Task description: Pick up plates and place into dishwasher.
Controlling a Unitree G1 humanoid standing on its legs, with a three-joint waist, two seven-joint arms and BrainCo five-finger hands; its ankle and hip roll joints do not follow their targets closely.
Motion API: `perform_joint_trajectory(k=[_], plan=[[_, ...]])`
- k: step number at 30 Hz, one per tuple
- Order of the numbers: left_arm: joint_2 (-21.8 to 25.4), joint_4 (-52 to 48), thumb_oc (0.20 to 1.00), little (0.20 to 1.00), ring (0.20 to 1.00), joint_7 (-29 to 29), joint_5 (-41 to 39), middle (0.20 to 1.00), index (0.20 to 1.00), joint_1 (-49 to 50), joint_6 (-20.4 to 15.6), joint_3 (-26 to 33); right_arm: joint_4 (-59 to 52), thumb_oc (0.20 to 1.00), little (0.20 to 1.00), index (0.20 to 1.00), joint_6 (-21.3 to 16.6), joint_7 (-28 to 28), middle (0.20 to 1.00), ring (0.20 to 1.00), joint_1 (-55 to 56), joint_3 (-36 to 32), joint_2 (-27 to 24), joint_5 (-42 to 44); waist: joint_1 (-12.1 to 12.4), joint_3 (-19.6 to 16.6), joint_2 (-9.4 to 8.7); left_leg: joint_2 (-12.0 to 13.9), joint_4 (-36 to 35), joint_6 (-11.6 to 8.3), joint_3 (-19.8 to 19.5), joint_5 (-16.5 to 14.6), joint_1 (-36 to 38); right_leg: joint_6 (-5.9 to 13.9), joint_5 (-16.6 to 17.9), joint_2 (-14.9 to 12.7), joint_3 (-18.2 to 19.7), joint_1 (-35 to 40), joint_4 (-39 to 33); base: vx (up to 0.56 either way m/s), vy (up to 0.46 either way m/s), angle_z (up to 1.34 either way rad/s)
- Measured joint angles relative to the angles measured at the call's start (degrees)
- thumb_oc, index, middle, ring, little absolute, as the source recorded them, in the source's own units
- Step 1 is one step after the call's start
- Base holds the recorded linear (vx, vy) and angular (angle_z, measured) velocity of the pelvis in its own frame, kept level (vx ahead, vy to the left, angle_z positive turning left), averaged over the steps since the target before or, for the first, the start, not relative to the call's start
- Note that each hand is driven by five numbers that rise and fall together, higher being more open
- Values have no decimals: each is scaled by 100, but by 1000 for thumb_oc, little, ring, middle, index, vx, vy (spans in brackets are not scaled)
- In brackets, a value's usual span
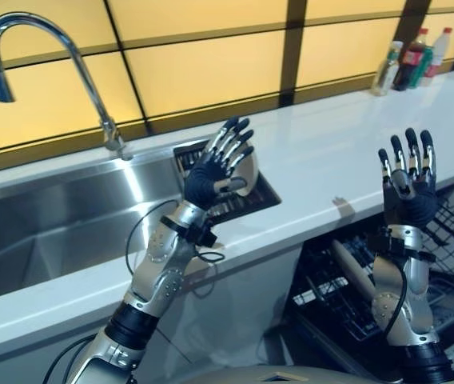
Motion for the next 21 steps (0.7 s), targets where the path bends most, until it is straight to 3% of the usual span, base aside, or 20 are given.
perform_joint_trajectory(k=[3, 6, 12, 18, 21], plan=[[120, 164, 1000, 1000, 1000, 123, 148, 1000, 1000, 2, -15, 99, 446, 1000, 1000, 1000, 443, 28, 1000, 1000, -450, 57, -327, -454, 105, 30, -95, 0, 84, -36, -112, 35, -18, -25, 14, -1, -77, 23, -6, 66, -25, 19], [143, 174, 1000, 1000, 1000, 115, 153, 1000, 1000, 11, -14, 101, 750, 1000, 1000, 1000, 696, -92, 1000, 1000, -787, 184, -348, -595, 213, 54, -139, 7, 84, -43, -161, 48, -11, -31, 16, 15, -75, 77, -96, 77, -22, 10], [149, 274, 1000, 1000, 1000, 7, 188, 1000, 1000, 19, -12, 290, 747, 1000, 1000, 1000, 855, -105, 1000, 1000, -798, 241, 125, -592, 305, 57, -131, 5, 52, -52, -157, 43, 9, -41, 32, 37, -35, 100, -206, 77, 9, -1], [180, 275, 1000, 1000, 1000, -189, 109, 1000, 1000, 275, 27, 386, 640, 1000, 1000, 1000, 944, -49, 1000, 1000, -626, 243, 110, -593, 310, 105, -67, -37, -56, -54, -142, 38, 104, -24, 43, 35, 116, 91, -199, 73, 35, -12], [181, 272, 1000, 1000, 1000, -296, 111, 1000, 1000, 295, 54, 386, 611, 1000, 1000, 1000, 943, -37, 1000, 1000, -444, 243, 92, -589, 290, 281, -55, -92, -12, -38, -235, 28, 78, 38, -61, 6, 349, -56, 132, 27, -38, -7]])
